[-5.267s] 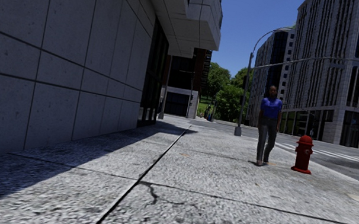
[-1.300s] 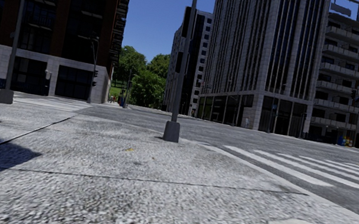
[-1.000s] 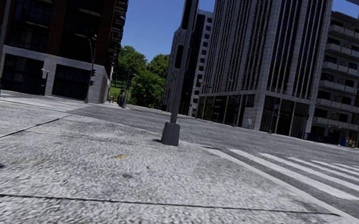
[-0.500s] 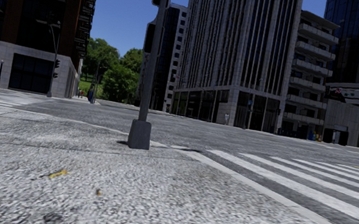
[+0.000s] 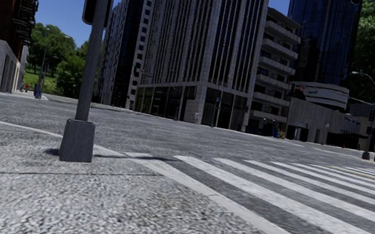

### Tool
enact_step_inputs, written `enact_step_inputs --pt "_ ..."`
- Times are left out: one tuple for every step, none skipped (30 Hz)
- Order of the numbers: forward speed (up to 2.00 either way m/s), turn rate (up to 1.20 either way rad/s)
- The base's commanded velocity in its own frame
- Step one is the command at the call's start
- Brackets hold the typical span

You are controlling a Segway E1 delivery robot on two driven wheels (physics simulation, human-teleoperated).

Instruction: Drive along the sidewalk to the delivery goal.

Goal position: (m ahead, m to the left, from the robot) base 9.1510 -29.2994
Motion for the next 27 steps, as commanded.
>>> enact_step_inputs --pt "2.00 -0.54" --pt "2.00 -0.54" --pt "2.00 -0.55" --pt "2.00 -0.55" --pt "2.00 -0.56" --pt "1.97 -0.59" --pt "1.97 -0.59" --pt "1.94 -0.61" --pt "1.91 -0.61" --pt "1.89 -0.61" --pt "1.87 -0.61" --pt "1.87 -0.61" --pt "1.83 -0.61" --pt "1.79 -0.61" --pt "1.71 -0.61" --pt "1.65 -0.61" --pt "1.65 -0.61" --pt "1.60 -0.61" --pt "1.56 -0.61" --pt "1.54 -0.61" --pt "1.50 -0.61" --pt "1.50 -0.61" --pt "1.46 -0.61" --pt "1.43 -0.61" --pt "1.41 -0.61" --pt "1.39 -0.61" --pt "1.38 -0.61"
